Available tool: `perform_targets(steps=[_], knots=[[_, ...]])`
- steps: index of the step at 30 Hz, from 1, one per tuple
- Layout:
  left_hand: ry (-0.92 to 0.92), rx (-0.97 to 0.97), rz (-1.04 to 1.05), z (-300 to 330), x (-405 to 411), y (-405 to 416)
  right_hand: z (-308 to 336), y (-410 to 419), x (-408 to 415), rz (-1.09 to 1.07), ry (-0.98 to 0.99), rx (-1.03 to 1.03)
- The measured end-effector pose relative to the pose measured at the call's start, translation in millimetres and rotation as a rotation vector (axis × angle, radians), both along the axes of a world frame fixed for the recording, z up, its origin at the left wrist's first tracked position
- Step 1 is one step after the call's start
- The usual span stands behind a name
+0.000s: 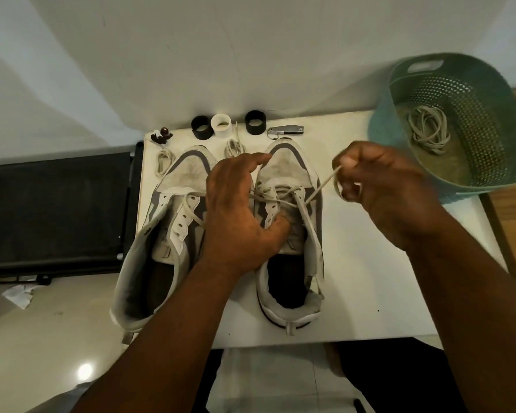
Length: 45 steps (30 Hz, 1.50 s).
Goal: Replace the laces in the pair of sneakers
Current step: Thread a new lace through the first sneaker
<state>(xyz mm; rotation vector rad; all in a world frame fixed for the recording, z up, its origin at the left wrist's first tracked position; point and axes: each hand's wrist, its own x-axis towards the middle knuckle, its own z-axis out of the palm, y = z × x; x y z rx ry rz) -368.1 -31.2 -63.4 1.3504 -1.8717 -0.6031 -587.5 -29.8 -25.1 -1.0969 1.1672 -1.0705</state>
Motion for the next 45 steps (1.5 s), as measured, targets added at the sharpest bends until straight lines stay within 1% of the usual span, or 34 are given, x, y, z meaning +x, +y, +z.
perform_targets(steps=[2,3,4,5,6,7,8,9,10,11,12,13,14,16,17,18,19,20,21,22,23,24,25,26,28,29,32,33,34,35,36,40,42,45], knots=[[0.01,-0.005,0.003,0,0,0,1,-1,3,-0.089,-0.468,0.022],[0.014,-0.01,0.002,1,0,-1,2,-1,6,-0.101,-0.637,0.066],[0.018,-0.017,0.003,0,0,0,4,0,9,-0.11,-0.704,0.124],[0.021,-0.022,0.005,-1,0,0,4,1,10,-0.131,-0.596,0.168],[0.02,-0.024,0.009,-1,0,-1,4,1,11,-0.137,-0.307,0.166],[0.019,-0.023,0.014,-2,0,-1,2,2,11,-0.111,0.117,0.119],[0.02,-0.023,0.019,-2,0,-1,0,2,11,-0.031,0.548,0.067],[0.023,-0.024,0.023,-2,0,-1,-1,2,12,0.099,0.829,0.029],[0.027,-0.026,0.028,-2,0,-1,-3,3,14,0.236,0.945,0.022],[0.032,-0.027,0.029,-2,-1,-1,-2,4,14,0.319,0.945,0.031],[0.036,-0.028,0.028,-2,-1,-1,-1,4,12,0.336,0.897,0.016],[0.039,-0.029,0.025,-3,-1,-1,1,3,11,0.287,0.784,-0.018],[0.039,-0.028,0.024,-3,0,-1,4,2,9,0.18,0.586,-0.042],[0.037,-0.021,0.027,-4,1,-1,8,0,5,-0.074,0.049,-0.074],[0.036,-0.015,0.028,-4,1,-1,8,-1,4,-0.149,-0.189,-0.057],[0.035,-0.006,0.031,-4,2,-1,8,-1,4,-0.189,-0.373,-0.029],[0.034,0.003,0.033,-5,2,-1,6,-1,5,-0.201,-0.458,0.015],[0.036,0.009,0.031,-5,2,-1,5,0,5,-0.192,-0.433,0.062],[0.039,0.015,0.028,-5,2,0,4,0,4,-0.165,-0.246,0.091],[0.041,0.019,0.025,-4,2,0,0,0,3,-0.094,0.087,0.09],[0.041,0.022,0.025,-4,2,0,-3,0,2,0.011,0.466,0.072],[0.04,0.024,0.027,-4,2,0,-5,0,3,0.136,0.752,0.054],[0.038,0.027,0.031,-4,3,0,-6,0,4,0.248,0.906,0.032],[0.035,0.031,0.035,-4,3,0,-2,1,5,0.33,0.928,0.016],[0.029,0.034,0.043,-5,3,0,8,2,-1,0.378,0.852,-0.022],[0.027,0.031,0.045,-6,3,0,12,1,-6,0.321,0.728,-0.044],[0.027,0.042,0.054,-7,4,0,13,-3,-26,-0.039,0.076,-0.032],[0.028,0.05,0.059,-7,4,0,9,-4,-27,-0.091,-0.056,-0.034],[0.028,0.053,0.064,-7,4,0,5,-3,-24,-0.115,-0.11,-0.025],[0.03,0.053,0.067,-7,3,0,-1,-3,-21,-0.107,-0.112,-0.005],[0.034,0.052,0.071,-6,3,0,-2,-2,-17,-0.082,-0.104,0.017],[0.036,0.07,0.085,-7,2,2,-4,-1,-14,0.025,-0.192,0.077],[0.033,0.066,0.082,-8,2,2,-5,-1,-15,-0.015,-0.216,0.059],[0.055,0.072,0.081,-9,0,1,-8,-2,-17,-0.059,-0.407,0.074]])
